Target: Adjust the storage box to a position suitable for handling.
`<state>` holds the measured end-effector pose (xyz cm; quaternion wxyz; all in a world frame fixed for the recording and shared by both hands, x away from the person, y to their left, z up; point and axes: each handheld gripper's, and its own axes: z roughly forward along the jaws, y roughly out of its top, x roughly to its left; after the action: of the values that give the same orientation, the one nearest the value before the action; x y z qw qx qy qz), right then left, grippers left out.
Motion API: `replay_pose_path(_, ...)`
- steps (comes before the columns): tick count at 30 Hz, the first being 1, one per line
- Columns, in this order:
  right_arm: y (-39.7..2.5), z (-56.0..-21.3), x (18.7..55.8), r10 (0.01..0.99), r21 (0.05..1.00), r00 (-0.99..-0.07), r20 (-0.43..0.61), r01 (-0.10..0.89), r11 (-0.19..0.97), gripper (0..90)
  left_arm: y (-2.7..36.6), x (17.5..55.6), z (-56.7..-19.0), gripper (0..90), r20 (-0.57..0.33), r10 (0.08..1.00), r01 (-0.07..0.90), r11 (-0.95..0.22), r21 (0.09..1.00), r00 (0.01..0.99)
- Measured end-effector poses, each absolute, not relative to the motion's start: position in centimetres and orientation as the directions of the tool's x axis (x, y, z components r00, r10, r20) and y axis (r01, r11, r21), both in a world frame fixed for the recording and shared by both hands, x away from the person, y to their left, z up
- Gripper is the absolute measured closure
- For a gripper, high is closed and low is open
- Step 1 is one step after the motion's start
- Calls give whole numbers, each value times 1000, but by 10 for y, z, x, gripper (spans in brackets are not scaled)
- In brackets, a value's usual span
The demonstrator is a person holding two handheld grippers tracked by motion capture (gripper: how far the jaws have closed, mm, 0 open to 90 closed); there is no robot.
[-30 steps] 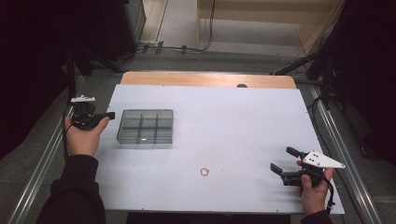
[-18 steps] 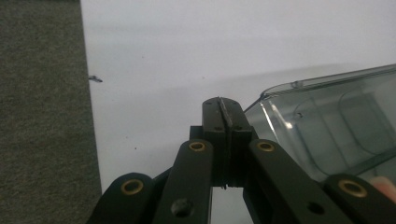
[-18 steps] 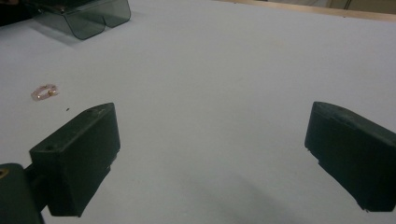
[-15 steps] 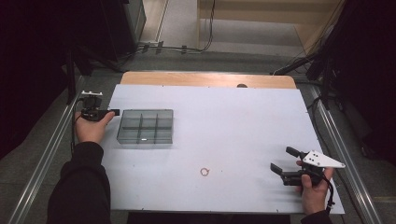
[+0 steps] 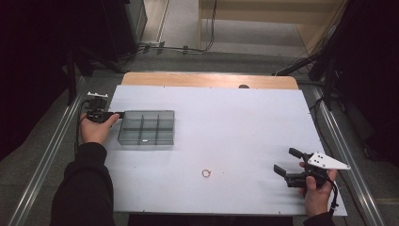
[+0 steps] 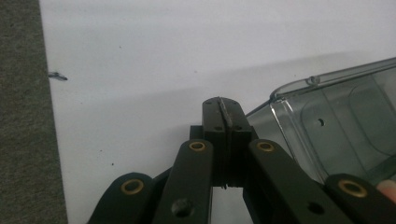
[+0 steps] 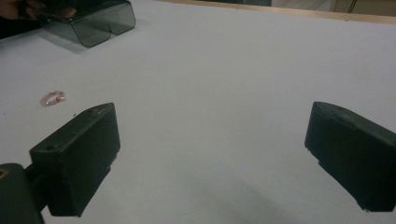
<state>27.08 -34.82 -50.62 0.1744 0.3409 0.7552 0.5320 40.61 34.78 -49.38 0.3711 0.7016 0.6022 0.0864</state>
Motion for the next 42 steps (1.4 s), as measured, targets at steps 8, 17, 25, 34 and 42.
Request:
replay_pose_path(8,-346,-506,271,698,918,-710,89,330,218,18,344,407,-495,900,-306,919,785,-6,620,249)
replay_pose_path(17,-345,-507,271,697,916,-713,83,329,227,18,337,408,-494,900,-292,919,775,-22,631,263)
replay_pose_path(25,-345,-507,272,697,915,-712,85,333,229,18,330,410,-496,900,-306,914,763,-8,646,268)
replay_pose_path(34,-345,-507,271,696,914,-712,89,336,226,18,321,412,-497,900,-324,903,752,2,659,282)
replay_pose_path(42,-346,-506,272,694,916,-713,95,336,219,18,310,413,-499,900,-337,890,739,-2,674,309)
